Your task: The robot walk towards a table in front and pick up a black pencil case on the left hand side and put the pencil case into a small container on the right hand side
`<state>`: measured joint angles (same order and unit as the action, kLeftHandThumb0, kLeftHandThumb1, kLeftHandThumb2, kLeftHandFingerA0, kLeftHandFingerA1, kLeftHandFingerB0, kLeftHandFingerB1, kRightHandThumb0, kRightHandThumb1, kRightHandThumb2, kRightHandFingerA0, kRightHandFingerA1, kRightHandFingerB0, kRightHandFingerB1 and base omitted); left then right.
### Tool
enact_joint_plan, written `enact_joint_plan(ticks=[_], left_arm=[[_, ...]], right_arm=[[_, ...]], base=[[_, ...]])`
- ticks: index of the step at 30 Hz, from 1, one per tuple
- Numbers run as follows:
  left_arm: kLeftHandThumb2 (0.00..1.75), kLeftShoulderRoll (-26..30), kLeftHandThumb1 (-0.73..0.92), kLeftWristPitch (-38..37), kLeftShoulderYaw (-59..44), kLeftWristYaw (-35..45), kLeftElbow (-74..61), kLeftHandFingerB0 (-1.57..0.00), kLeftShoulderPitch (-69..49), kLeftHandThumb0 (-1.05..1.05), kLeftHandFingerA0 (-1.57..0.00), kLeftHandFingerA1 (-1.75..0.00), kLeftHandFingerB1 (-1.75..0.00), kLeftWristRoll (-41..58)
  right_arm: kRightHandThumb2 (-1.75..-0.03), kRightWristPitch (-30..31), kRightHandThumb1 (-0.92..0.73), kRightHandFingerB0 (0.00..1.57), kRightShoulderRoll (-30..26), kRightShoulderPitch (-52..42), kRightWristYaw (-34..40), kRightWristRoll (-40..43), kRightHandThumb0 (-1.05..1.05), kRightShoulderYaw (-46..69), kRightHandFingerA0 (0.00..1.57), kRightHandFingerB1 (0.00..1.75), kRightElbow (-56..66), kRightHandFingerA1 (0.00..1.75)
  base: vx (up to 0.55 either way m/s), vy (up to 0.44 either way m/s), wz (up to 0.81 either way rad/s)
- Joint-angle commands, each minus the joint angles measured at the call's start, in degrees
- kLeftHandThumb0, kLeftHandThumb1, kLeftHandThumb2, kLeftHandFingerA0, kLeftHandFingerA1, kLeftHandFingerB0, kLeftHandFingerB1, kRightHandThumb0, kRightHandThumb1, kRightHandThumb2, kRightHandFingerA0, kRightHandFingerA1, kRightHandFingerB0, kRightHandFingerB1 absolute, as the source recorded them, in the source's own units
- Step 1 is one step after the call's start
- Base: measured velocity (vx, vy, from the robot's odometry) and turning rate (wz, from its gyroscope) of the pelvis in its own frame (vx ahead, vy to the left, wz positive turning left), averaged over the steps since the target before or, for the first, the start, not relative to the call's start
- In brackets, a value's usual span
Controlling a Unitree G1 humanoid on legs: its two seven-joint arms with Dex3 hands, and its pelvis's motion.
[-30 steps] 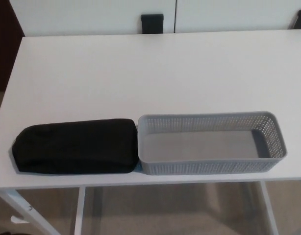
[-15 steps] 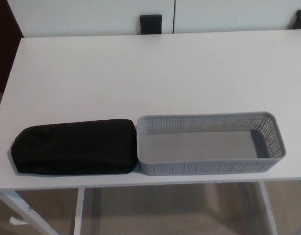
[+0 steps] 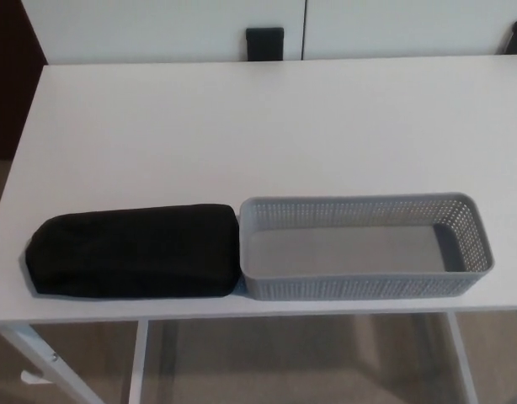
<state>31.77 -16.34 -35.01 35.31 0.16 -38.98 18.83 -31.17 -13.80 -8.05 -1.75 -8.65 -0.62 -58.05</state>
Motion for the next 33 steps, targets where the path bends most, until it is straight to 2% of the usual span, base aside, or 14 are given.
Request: enact_joint_plan(ticks=[1, 2, 3, 5, 6, 8, 9, 10, 11, 13, 14, 16, 21, 33], left_arm=[[0.86, 9.32, 0.31, 0.59, -9.81, -1.79, -36.04, 0.0, 9.83, -0.3, 0.0, -0.51, -0.49, 27.02], [0.73, 10.11, 0.34, 1.17, -7.42, -2.9, -34.92, -0.02, 13.27, -0.5, 0.0, -0.35, -0.36, 21.83], [0.63, 11.54, 0.47, 1.78, -2.41, -3.95, -32.04, -0.1, 20.12, -0.52, -0.08, -0.3, -0.29, 12.72], [0.58, 12.65, 0.5, 1.68, 2.46, -2.41, -28.36, -0.1, 26.67, -0.42, -0.08, -0.26, -0.25, 7.53], [0.74, 13.07, 0.31, 1.79, 5.34, -1.47, -26.26, -0.04, 30.39, -0.37, 0.0, -0.42, -0.43, 4.9], [0.74, 13.93, 0.31, 2.37, 10.74, -1.08, -23.09, -0.02, 36.8, -0.41, -0.03, -0.42, -0.41, -3.24], [0.88, 14.15, 0.35, 3.44, 14.01, -0.74, -21.63, 0.0, 40.01, -0.27, 0.0, -0.5, -0.49, -7.06], [0.71, 14.33, 0.29, 4.24, 16.35, -0.43, -20.67, -0.02, 42.08, -0.4, -0.02, -0.37, -0.39, -9.75], [0.71, 14.48, 0.29, 4.69, 17.71, -0.24, -20.16, -0.02, 43.13, -0.4, -0.02, -0.37, -0.39, -11.42], [0.7, 17.22, 0.29, 15.79, 26.78, 3.06, -19.41, -0.02, 49.1, -0.39, 0.0, -0.25, -0.27, -18.04], [0.67, 17.84, 0.39, 18.35, 29.07, 4.12, -18.97, -0.02, 50.74, -0.41, -0.02, -0.2, -0.22, -19.22], [0.69, 18.26, 0.3, 21.51, 33.16, 5.75, -17.15, 0.0, 53.97, -0.42, 0.0, -0.21, -0.22, -21.22], [0.72, 16.9, 0.38, 25.9, 44.18, 9.62, -7.04, 0.0, 64.31, -0.63, 0.0, -0.04, -0.03, -27.55], [0.84, 15.7, 0.41, 34.05, 59.19, 12.9, 0.73, 0.0, 70.69, -0.74, 0.0, -0.02, 0.0, -35.09]], right_arm=[[-0.57, 0.64, -0.57, 0.61, -1.67, 0.57, -1.7, 2.91, -0.37, 2.57, 0.71, 0.43, -1.75, 0.56], [-0.58, 0.63, -0.57, 0.58, -2.01, 0.29, -1.3, 2.35, -0.4, 2.27, 0.67, 0.42, -1.61, 0.53], [-0.58, 0.61, -0.58, 0.59, -2.6, -0.14, -0.64, 1.43, -0.39, 1.8, 0.68, 0.41, -1.38, 0.54], [-0.58, 1.09, -0.58, 0.57, -2.42, 0.01, -1.09, 1.91, -0.38, 2.11, 0.65, 0.41, -1.27, 0.53], [-0.58, 1.3, -0.57, 0.57, -2.22, 0.13, -1.31, 2.24, -0.38, 2.34, 0.67, 0.42, -1.23, 0.54], [-0.57, 1.32, -0.57, 0.58, -1.97, 0.21, -1.22, 2.38, -0.37, 2.63, 0.68, 0.42, -1.24, 0.54], [-0.58, 1.22, -0.57, 0.59, -1.79, 0.29, -1.22, 2.49, -0.37, 2.77, 0.7, 0.42, -1.49, 0.55], [-0.58, 1.28, -0.57, 0.6, -1.65, 0.27, -1.23, 2.6, -0.37, 2.93, 0.72, 0.42, -1.59, 0.55], [-0.58, 1.42, -0.57, 0.6, -1.57, 0.22, -1.24, 2.67, -0.37, 3.07, 0.72, 0.42, -1.6, 0.55], [-0.58, 2.2, -0.57, 0.6, -1.36, 0.49, -1.39, 2.95, -0.38, 3.47, 0.73, 0.42, -1.73, 0.54], [-0.58, 2.11, -0.57, 0.6, -1.36, 0.46, -1.51, 3.11, -0.38, 3.65, 0.73, 0.43, -1.68, 0.54], [-0.58, 2.08, -0.57, 0.61, -1.38, 0.45, -1.79, 3.4, -0.37, 3.96, 0.72, 0.43, -1.45, 0.55], [-0.58, 2.74, -0.57, 0.6, -1.07, 1.28, -1.65, 3.39, -0.37, 4.38, 0.74, 0.43, -1.37, 0.56], [-0.58, 2.38, -0.57, 0.62, -1.03, 1.49, -1.52, 3.24, -0.38, 5.08, 0.76, 0.42, -1.38, 0.58]], base=[[0.0, 0.0, 0.0], [0.0, 0.0, 0.0], [0.0, 0.0, 0.0], [0.0, 0.0, 0.0], [0.0, 0.0, 0.0], [0.0, 0.0, 0.0], [0.0, 0.0, 0.0], [0.0, 0.0, 0.0], [0.0, 0.0, 0.0], [0.0, 0.0, 0.0], [0.0, 0.0, 0.0], [0.0, 0.0, 0.0], [0.0, 0.0, 0.0], [0.0, 0.0, 0.0]])
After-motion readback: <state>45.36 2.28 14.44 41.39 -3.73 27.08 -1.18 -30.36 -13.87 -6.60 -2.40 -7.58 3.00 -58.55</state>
